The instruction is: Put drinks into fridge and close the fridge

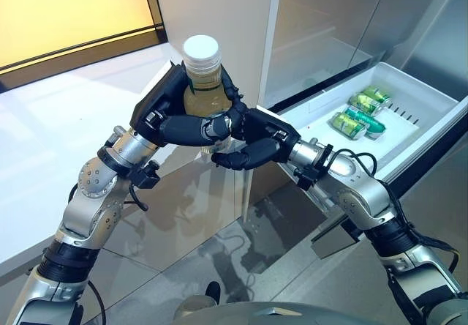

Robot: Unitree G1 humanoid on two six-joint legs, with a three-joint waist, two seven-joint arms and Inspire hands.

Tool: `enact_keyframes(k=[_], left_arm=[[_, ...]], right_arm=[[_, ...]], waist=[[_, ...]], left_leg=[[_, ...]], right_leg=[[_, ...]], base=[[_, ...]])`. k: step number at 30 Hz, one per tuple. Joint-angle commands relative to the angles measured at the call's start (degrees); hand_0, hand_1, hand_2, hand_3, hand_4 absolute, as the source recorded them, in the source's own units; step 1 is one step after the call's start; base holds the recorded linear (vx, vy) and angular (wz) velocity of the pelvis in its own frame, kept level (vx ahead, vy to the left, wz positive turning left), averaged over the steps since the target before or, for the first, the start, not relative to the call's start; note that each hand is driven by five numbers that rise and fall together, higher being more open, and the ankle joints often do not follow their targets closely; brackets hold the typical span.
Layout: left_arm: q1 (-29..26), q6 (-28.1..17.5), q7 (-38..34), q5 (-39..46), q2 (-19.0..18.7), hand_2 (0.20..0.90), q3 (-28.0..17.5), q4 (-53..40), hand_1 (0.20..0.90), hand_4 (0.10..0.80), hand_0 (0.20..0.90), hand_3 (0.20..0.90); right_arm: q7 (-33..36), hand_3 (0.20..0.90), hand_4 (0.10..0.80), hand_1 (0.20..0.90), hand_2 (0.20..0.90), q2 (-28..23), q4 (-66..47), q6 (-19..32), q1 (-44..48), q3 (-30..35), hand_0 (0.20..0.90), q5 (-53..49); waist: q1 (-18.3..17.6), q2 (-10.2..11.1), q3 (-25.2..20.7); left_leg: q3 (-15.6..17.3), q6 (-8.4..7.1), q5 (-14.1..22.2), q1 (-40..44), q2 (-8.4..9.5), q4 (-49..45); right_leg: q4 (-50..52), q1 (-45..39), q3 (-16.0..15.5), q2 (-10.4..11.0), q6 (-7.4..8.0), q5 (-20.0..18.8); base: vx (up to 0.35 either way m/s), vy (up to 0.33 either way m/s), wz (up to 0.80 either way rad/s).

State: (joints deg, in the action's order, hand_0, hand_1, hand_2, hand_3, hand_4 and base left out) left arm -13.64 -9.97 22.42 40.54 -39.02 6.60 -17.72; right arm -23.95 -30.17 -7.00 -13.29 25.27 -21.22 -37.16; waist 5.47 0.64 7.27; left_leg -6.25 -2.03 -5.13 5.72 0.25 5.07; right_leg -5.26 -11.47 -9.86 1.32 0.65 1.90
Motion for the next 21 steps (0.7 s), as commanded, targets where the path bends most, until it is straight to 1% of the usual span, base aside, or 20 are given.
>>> enact_keyframes(k=[1, 4, 21], left_arm=[[-11.69, -5.94, -0.29, 3.37, -0.29, 0.3, -1.28, -2.82, 0.3, 0.1, 0.3, 0.2], [-12.14, -5.62, -0.47, 2.33, -0.27, 0.3, -0.67, -2.91, 0.3, 0.1, 0.3, 0.2], [-13.59, -3.28, 0.75, 3.09, -0.69, 0.3, 1.54, -2.34, 0.3, 0.1, 0.3, 0.2]], right_arm=[[0.72, 0.9, 0.8, 0.9, 0.9, 2.73, -2.83, 3.86, 9.27, -0.1, 0.9, -5.11], [1.0, 0.9, 0.8, 0.9, 0.9, 3.07, -3.25, 3.45, 10.15, -0.73, 0.9, -5.42], [3.18, 0.9, 0.8, 0.9, 0.9, 4.09, -3.84, 3.4, 14.19, -3.08, 0.9, -7.19]], waist=[[-0.35, 0.85, -5.94], [-0.34, 0.85, -5.9], [-0.07, 0.92, -6.15]], left_leg=[[0.82, 3.14, 5.71, 2.47, 3.78, -0.07], [0.78, 3.19, 5.72, 2.55, 3.8, -0.1], [0.87, 3.37, 5.71, 2.65, 3.86, -0.14]], right_leg=[[0.83, 2.68, 1.48, 0.89, 2.57, -3.09], [0.86, 2.66, 1.58, 0.85, 2.48, -3.08], [0.87, 2.58, 1.66, 0.74, 2.34, -3.11]], base=[[0.0, 0.0, 0.0], [0.0, 0.0, 0.0], [0.0, 0.0, 0.0]])
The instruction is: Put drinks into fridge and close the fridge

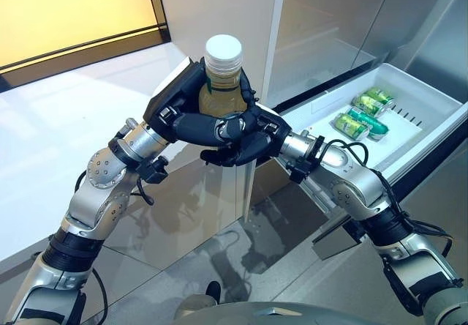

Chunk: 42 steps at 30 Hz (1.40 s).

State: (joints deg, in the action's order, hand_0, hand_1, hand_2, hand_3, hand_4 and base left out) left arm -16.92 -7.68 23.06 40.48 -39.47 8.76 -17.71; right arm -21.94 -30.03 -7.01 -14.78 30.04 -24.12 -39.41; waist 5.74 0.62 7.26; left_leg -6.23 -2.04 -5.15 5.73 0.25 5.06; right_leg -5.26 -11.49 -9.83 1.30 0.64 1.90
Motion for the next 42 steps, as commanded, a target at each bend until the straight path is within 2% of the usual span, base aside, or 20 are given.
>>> enact_keyframes(k=[1, 3, 4, 5, 6, 21, 22, 23, 24, 32, 42], left_arm=[[-10.56, -5.29, -0.04, 3.35, -0.33, 0.3, -0.44, -2.42, 0.3, 0.1, 0.3, 0.2], [-10.7, -4.96, 0.02, 3.27, 0.04, 0.3, -0.28, -2.44, 0.3, 0.1, 0.3, 0.2], [-10.68, -4.9, 0.16, 3.48, 0.03, 0.3, -0.25, -2.42, 0.3, 0.1, 0.3, 0.2], [-10.65, -4.82, 0.37, 3.57, 0.15, 0.3, -0.14, -2.35, 0.3, 0.1, 0.3, 0.2], [-10.61, -4.69, 0.54, 3.62, 0.26, 0.3, -0.12, -2.35, 0.3, 0.1, 0.3, 0.2], [-10.85, -2.78, 1.98, 4.37, -0.1, 0.3, 0.3, -2.4, 0.3, 0.1, 0.3, 0.2], [-10.82, -2.76, 2.11, 4.38, -0.11, 0.54, 0.26, -2.41, 0.54, 0.38, 0.54, 0.48], [-10.75, -2.73, 2.07, 4.13, -0.08, 0.599, 0.21, -2.46, 0.599, 0.449, 0.599, 0.549], [-10.7, -2.97, 2.11, 4.12, -0.32, 0.9, 0.07, -2.4, 0.9, 0.8, 0.9, 0.9], [-10.3, -2.98, 1.87, 4.82, -0.65, 0.9, -0.87, -2.09, 0.9, 0.8, 0.9, 0.9], [-7.66, -3.99, 1.21, 4.9, -2.04, 0.9, -4.59, -1.6, 0.9, 0.8, 0.9, 0.9]], right_arm=[[1.43, 0.9, 0.8, 0.9, 0.9, 4.0, -3.77, 4.9, 9.84, -0.47, 0.9, -5.0], [1.76, 0.609, 0.509, 0.651, 0.651, 4.14, -3.94, 4.86, 10.16, -0.59, 0.651, -5.03], [1.88, 0.496, 0.396, 0.554, 0.554, 4.13, -3.95, 4.92, 10.23, -0.62, 0.554, -5.04], [2.1, 0.31, 0.21, 0.394, 0.394, 4.26, -3.86, 5.02, 10.33, -0.7, 0.394, -5.22], [2.1, 0.214, 0.114, 0.312, 0.312, 4.36, -3.79, 5.17, 10.38, -0.72, 0.312, -5.33], [2.7, 0.2, 0.1, 0.3, 0.3, 4.73, -3.8, 5.99, 11.69, -0.97, 0.3, -5.59], [2.72, 0.2, 0.1, 0.3, 0.3, 4.71, -3.8, 6.01, 11.68, -0.95, 0.3, -5.54], [2.91, 0.2, 0.1, 0.3, 0.3, 4.75, -3.83, 6.06, 11.62, -0.95, 0.3, -5.38], [2.91, 0.2, 0.1, 0.3, 0.3, 4.59, -3.7, 6.29, 11.62, -0.86, 0.3, -5.27], [3.45, 0.2, 0.1, 0.3, 0.3, 3.76, -4.0, 7.39, 11.68, 0.25, 0.3, -5.45], [3.42, 0.2, 0.1, 0.3, 0.3, 1.62, -6.5, 9.18, 11.54, 3.04, 0.3, -5.26]], waist=[[-0.3, 0.94, -6.15], [-0.3, 0.96, -6.17], [-0.28, 0.95, -6.18], [-0.27, 0.94, -6.17], [-0.27, 0.94, -6.15], [-0.13, 0.81, -6.29], [-0.12, 0.81, -6.29], [-0.1, 0.78, -6.29], [-0.08, 0.78, -6.26], [-0.18, 0.75, -6.38], [0.01, 0.86, -6.56]], left_leg=[[0.84, 3.36, 5.72, 2.61, 3.82, -0.13], [0.81, 3.38, 5.68, 2.62, 3.82, -0.09], [0.77, 3.39, 5.66, 2.6, 3.84, -0.09], [0.78, 3.41, 5.63, 2.6, 3.85, -0.1], [0.8, 3.41, 5.62, 2.62, 3.84, -0.11], [0.91, 3.45, 5.55, 2.55, 3.78, -0.1], [0.93, 3.45, 5.55, 2.55, 3.76, -0.11], [0.96, 3.43, 5.53, 2.55, 3.74, -0.12], [0.9, 3.44, 5.51, 2.52, 3.77, -0.12], [0.96, 3.43, 5.49, 2.49, 3.75, -0.12], [0.74, 3.43, 5.47, 2.24, 3.76, -0.06]], right_leg=[[0.9, 2.63, 1.6, 0.75, 2.35, -3.12], [0.88, 2.64, 1.58, 0.73, 2.31, -3.14], [0.86, 2.62, 1.58, 0.72, 2.28, -3.13], [0.87, 2.61, 1.58, 0.72, 2.26, -3.16], [0.88, 2.6, 1.57, 0.72, 2.26, -3.17], [0.81, 2.64, 1.57, 0.64, 2.18, -3.2], [0.82, 2.64, 1.56, 0.64, 2.18, -3.21], [0.81, 2.61, 1.54, 0.65, 2.17, -3.2], [0.81, 2.61, 1.56, 0.64, 2.17, -3.22], [0.78, 2.65, 1.66, 0.6, 2.16, -3.27], [0.65, 2.84, 1.71, 0.56, 2.13, -3.32]], base=[[0.0, 0.0, 0.0], [0.0, 0.0, 0.0], [0.0, 0.0, 0.0], [0.0, 0.0, 0.0], [0.0, 0.0, 0.0], [0.0, 0.0, 0.0], [0.0, 0.0, 0.0], [0.0, 0.0, 0.0], [0.0, 0.0, 0.0], [0.0, 0.0, 0.0], [0.0, 0.0, 0.0]])
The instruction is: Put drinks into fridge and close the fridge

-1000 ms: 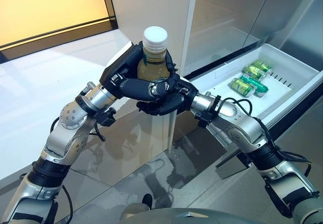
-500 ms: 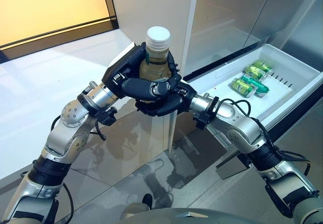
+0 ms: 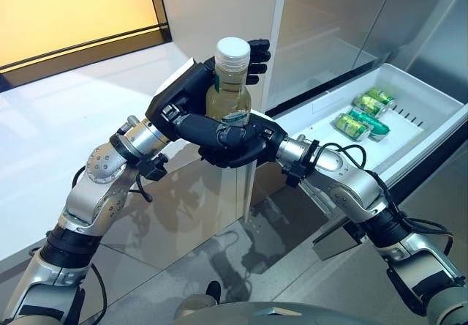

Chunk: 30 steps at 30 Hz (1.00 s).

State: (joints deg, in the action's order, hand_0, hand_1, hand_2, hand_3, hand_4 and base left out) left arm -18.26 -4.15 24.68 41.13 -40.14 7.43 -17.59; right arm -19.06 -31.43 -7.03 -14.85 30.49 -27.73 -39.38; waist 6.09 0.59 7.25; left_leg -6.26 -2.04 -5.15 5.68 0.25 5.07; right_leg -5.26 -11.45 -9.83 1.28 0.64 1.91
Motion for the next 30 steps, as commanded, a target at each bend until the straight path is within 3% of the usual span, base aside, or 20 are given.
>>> enact_keyframes(k=[1, 17, 27, 30], left_arm=[[-5.95, -7.68, -0.6, 4.02, -1.55, 0.9, -3.77, -1.78, 0.9, 0.8, 0.9, 0.9], [0.91, -8.47, 1.52, 7.08, -2.92, 0.9, -11.19, -1.68, 0.9, 0.8, 0.9, 0.9], [7.57, -5.63, 11.12, 18.14, 3.26, 0.9, -13.44, -4.44, 0.9, 0.8, 0.9, 0.9], [8.45, -0.18, 14.63, 29.8, 8.89, 0.9, -11.74, -6.04, 0.9, 0.8, 0.9, 0.9]], right_arm=[[0.63, 0.2, 0.1, 0.3, 0.3, 2.77, -6.8, 9.38, 11.07, 6.96, 0.3, -5.38], [1.53, 0.2, 0.1, 0.3, 0.3, -2.46, -12.55, 13.55, 7.74, 14.28, 0.3, -7.3], [3.91, 0.2, 0.1, 0.3, 0.3, -2.81, -17.24, 15.54, 1.98, 20.59, 0.3, -6.85], [4.1, 0.2, 0.1, 0.3, 0.3, -2.22, -18.62, 16.64, -0.15, 22.79, 0.3, -6.06]], waist=[[-0.28, 0.89, -6.54], [-0.36, 0.92, -6.73], [-0.9, 1.1, -6.7], [-1.59, 1.36, -6.61]], left_leg=[[0.76, 3.43, 5.45, 2.26, 3.76, -0.07], [0.73, 3.31, 5.48, 1.88, 3.73, -0.07], [0.76, 3.31, 5.56, 1.56, 3.72, -0.07], [0.93, 3.33, 5.45, 1.38, 3.77, -0.07]], right_leg=[[0.65, 2.8, 1.67, 0.58, 2.15, -3.35], [0.55, 3.12, 1.74, 0.56, 2.28, -3.41], [0.59, 3.58, 2.01, 0.51, 2.35, -3.52], [0.59, 3.99, 2.37, 0.52, 2.43, -3.96]], base=[[0.0, 0.0, 0.0], [0.0, 0.0, 0.0], [-0.007, 0.0, 0.0], [0.0, 0.0, 0.0]])
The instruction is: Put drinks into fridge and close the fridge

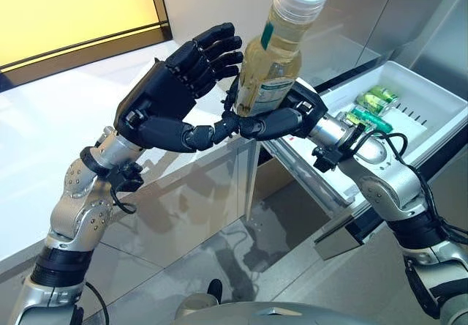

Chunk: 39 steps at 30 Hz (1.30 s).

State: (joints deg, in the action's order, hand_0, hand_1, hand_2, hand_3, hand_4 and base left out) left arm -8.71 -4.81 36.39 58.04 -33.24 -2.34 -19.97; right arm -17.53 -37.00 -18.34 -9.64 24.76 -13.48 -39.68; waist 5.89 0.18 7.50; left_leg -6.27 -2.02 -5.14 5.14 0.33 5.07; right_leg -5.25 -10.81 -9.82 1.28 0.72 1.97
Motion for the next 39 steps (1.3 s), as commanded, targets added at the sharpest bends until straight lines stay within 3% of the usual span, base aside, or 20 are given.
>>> enact_keyframes(k=[1, 4, 5, 6, 7, 8, 13, 15, 22, 29, 31, 32, 35, 39], left_arm=[[-0.93, 1.6, 3.15, 13.72, 3.57, 0.9, -1.51, -3.67, 0.9, 0.8, 0.9, 0.9], [-0.11, 5.48, 4.47, 17.94, 7.2, 0.9, 1.02, -3.81, 0.9, 0.8, 0.9, 0.9], [0.96, 9.96, 7.11, 23.31, 10.09, 0.9, 2.76, -3.67, 0.9, 0.8, 0.9, 0.9], [1.05, 10.49, 6.98, 24.07, 10.31, 0.9, 2.87, -3.62, 0.9, 0.8, 0.9, 0.9], [2.08, 14.7, 8.84, 29.74, 12.87, 0.9, 5.18, -3.51, 0.9, 0.8, 0.9, 0.9], [2.67, 18.17, 8.32, 34.91, 14.53, 0.9, 6.8, -3.22, 0.9, 0.8, 0.9, 0.9], [5.46, 26.0, 4.69, 49.18, 18.34, 0.9, 14.72, 0.3, 0.9, 0.8, 0.9, 0.9], [7.25, 32.67, 7.05, 52.55, 18.72, 0.9, 16.31, 2.45, 0.9, 0.8, 0.9, 0.9], [11.76, 44.67, 12.45, 54.96, 17.58, 0.9, 19.63, 6.42, 0.9, 0.8, 0.9, 0.9], [14.44, 51.49, 5.11, 54.96, 17.37, 0.9, 19.79, 9.6, 0.9, 0.8, 0.9, 0.9], [16.36, 53.51, 4.73, 50.77, 17.59, 0.9, 19.37, 14.24, 0.9, 0.8, 0.9, 0.9], [18.26, 56.28, 8.12, 43.37, 18.1, 0.9, 18.4, 19.53, 0.9, 0.8, 0.9, 0.9], [20.87, 58.7, 15.54, 27.85, 18.89, 0.9, 16.58, 29.72, 0.9, 0.8, 0.9, 0.9], [23.06, 55.92, 23.43, 8.51, 19.58, 0.9, 13.73, 41.97, 0.9, 0.8, 0.9, 0.9]], right_arm=[[2.68, 0.2, 0.1, 0.3, 0.3, 3.72, -7.53, 11.54, 5.17, 8.95, 0.3, -5.24], [3.96, 0.2, 0.1, 0.3, 0.3, 3.68, -8.27, 12.45, 4.31, 9.95, 0.3, -4.42], [4.85, 0.2, 0.1, 0.3, 0.3, 3.86, -8.57, 12.39, 3.89, 10.9, 0.3, -3.45], [4.95, 0.2, 0.1, 0.3, 0.3, 3.85, -8.58, 12.4, 3.86, 10.96, 0.3, -3.43], [6.07, 0.2, 0.1, 0.3, 0.3, 3.71, -8.36, 12.32, 3.68, 11.71, 0.3, -3.13], [6.91, 0.2, 0.1, 0.3, 0.3, 3.64, -8.03, 12.28, 3.77, 11.95, 0.3, -2.55], [10.15, 0.2, 0.1, 0.3, 0.3, 1.44, -5.6, 11.7, 4.53, 12.67, 0.3, -3.23], [9.99, 0.2, 0.1, 0.3, 0.3, 0.67, -4.41, 11.8, 4.48, 13.74, 0.3, -3.61], [8.83, 0.2, 0.1, 0.3, 0.3, -1.42, -1.84, 13.76, 3.15, 15.4, 0.3, -4.79], [7.4, 0.2, 0.1, 0.3, 0.3, -2.7, -1.43, 13.89, 2.19, 16.49, 0.3, -5.69], [6.73, 0.2, 0.1, 0.3, 0.3, -3.69, -1.14, 14.01, 1.71, 17.25, 0.3, -6.55], [6.03, 0.2, 0.1, 0.3, 0.3, -4.73, -0.51, 14.25, 1.26, 17.96, 0.3, -7.39], [5.19, 0.2, 0.1, 0.3, 0.3, -6.48, 0.78, 14.73, 0.73, 19.04, 0.3, -8.59], [4.89, 0.2, 0.1, 0.3, 0.3, -8.89, 1.72, 15.36, -0.13, 19.95, 0.3, -10.17]], waist=[[-1.61, 1.85, -6.88], [-2.14, 2.0, -6.69], [-2.44, 2.07, -6.62], [-2.44, 2.05, -6.62], [-2.79, 2.12, -6.49], [-3.03, 2.17, -6.33], [-3.64, 2.72, -5.49], [-3.69, 2.98, -5.36], [-3.85, 3.2, -4.77], [-4.01, 3.37, -4.65], [-4.14, 3.45, -4.58], [-4.12, 3.53, -4.59], [-4.16, 3.59, -4.71], [-4.31, 3.47, -4.86]], left_leg=[[1.03, 3.31, 5.49, 1.95, 3.69, -0.07], [1.23, 3.37, 5.66, 2.12, 3.68, -0.07], [1.36, 3.38, 5.76, 2.12, 3.67, -0.07], [1.4, 3.37, 5.77, 2.13, 3.66, -0.07], [1.59, 3.36, 5.91, 2.14, 3.64, -0.07], [1.66, 3.33, 5.96, 2.18, 3.64, -0.07], [2.02, 3.39, 6.56, 2.61, 3.78, -0.07], [2.3, 3.41, 6.74, 2.5, 3.79, -0.07], [3.22, 3.19, 6.75, 2.16, 3.41, -0.07], [3.65, 3.12, 6.55, 1.92, 3.27, -0.07], [4.08, 3.11, 6.49, 1.86, 3.14, -0.07], [4.54, 3.08, 6.45, 1.83, 3.0, -0.07], [5.26, 3.02, 6.32, 1.57, 2.76, -0.07], [5.59, 2.98, 6.84, 1.65, 2.53, -0.07]], right_leg=[[0.62, 3.42, 2.46, 0.5, 2.34, -4.06], [0.6, 3.47, 2.79, 0.42, 2.31, -4.23], [0.56, 3.53, 3.05, 0.38, 2.28, -4.3], [0.57, 3.53, 3.09, 0.37, 2.27, -4.31], [0.61, 3.62, 3.27, 0.35, 2.2, -4.34], [0.68, 3.69, 3.41, 0.33, 2.2, -4.42], [0.73, 3.54, 3.64, 0.23, 2.09, -4.54], [0.66, 3.67, 3.62, 0.24, 2.04, -4.65], [0.6, 4.22, 3.81, 0.04, 2.03, -4.94], [0.78, 4.69, 4.49, -0.25, 2.13, -5.13], [0.84, 4.83, 4.53, -0.29, 2.18, -5.16], [0.82, 4.87, 4.45, -0.31, 2.2, -5.18], [0.74, 5.09, 4.3, -0.27, 2.31, -5.22], [0.58, 4.92, 4.34, -0.35, 2.49, -4.73]], base=[[0.0, 0.0, 0.0], [0.0, 0.0, 0.0], [0.0, 0.0, 0.0], [-0.013, 0.016, -0.05], [-0.014, 0.015, -0.05], [-0.02, 0.016, -0.07], [-0.007, 0.001, -0.02], [-0.037, -0.021, -0.06], [-0.048, -0.009, -0.02], [-0.007, 0.0, -0.03], [-0.008, 0.007, -0.06], [0.0, 0.0, 0.0], [0.001, 0.007, -0.04], [0.02, 0.023, -0.04]])
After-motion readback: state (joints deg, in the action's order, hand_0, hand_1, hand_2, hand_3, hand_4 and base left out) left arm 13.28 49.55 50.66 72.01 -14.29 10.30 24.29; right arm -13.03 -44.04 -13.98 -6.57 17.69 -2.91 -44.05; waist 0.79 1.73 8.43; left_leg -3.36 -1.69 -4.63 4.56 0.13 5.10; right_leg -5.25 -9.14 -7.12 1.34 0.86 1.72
